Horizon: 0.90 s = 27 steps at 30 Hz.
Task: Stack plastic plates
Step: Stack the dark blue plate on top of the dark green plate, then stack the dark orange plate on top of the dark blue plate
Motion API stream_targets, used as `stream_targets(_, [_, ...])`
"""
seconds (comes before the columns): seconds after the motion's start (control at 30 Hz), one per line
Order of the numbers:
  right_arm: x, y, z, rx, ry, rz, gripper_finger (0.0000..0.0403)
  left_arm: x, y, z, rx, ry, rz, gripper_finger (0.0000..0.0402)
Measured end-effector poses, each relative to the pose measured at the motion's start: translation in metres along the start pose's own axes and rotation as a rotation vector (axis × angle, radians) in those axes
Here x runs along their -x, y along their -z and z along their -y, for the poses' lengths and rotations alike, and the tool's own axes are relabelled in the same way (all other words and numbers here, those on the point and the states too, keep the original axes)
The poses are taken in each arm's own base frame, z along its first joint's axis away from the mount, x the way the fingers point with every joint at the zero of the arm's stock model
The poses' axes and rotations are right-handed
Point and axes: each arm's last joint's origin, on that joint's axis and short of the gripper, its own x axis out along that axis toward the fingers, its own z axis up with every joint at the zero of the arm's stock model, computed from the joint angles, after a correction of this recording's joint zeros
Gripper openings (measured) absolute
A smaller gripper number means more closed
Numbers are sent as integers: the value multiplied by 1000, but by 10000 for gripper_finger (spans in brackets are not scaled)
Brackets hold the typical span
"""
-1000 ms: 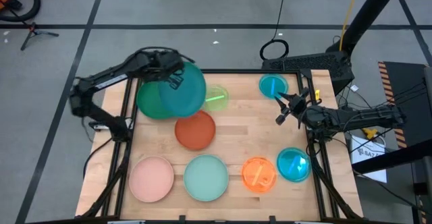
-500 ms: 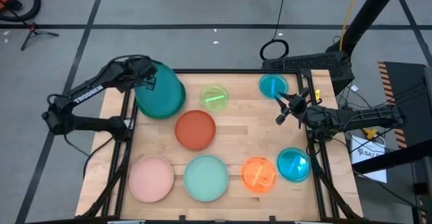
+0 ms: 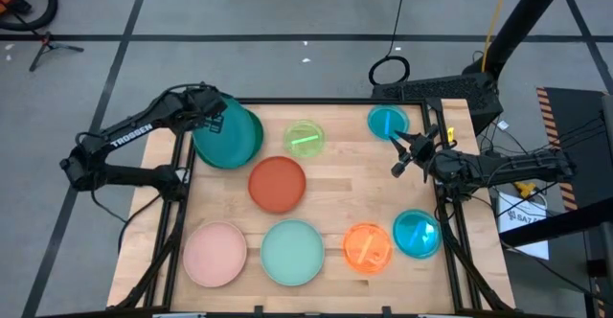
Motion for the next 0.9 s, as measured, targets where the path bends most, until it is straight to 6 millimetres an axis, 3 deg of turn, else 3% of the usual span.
stream_targets(0.37, [0, 0, 0, 0, 0, 0, 93, 0, 0, 0, -13, 4, -4, 44])
stream_targets(0.7, [0, 0, 0, 1, 0, 0, 93, 0, 0, 0, -12, 6, -5, 136])
stream_targets(0.9, [0, 0, 0, 0, 0, 0, 93, 3, 1, 5, -49, 28, 15, 158])
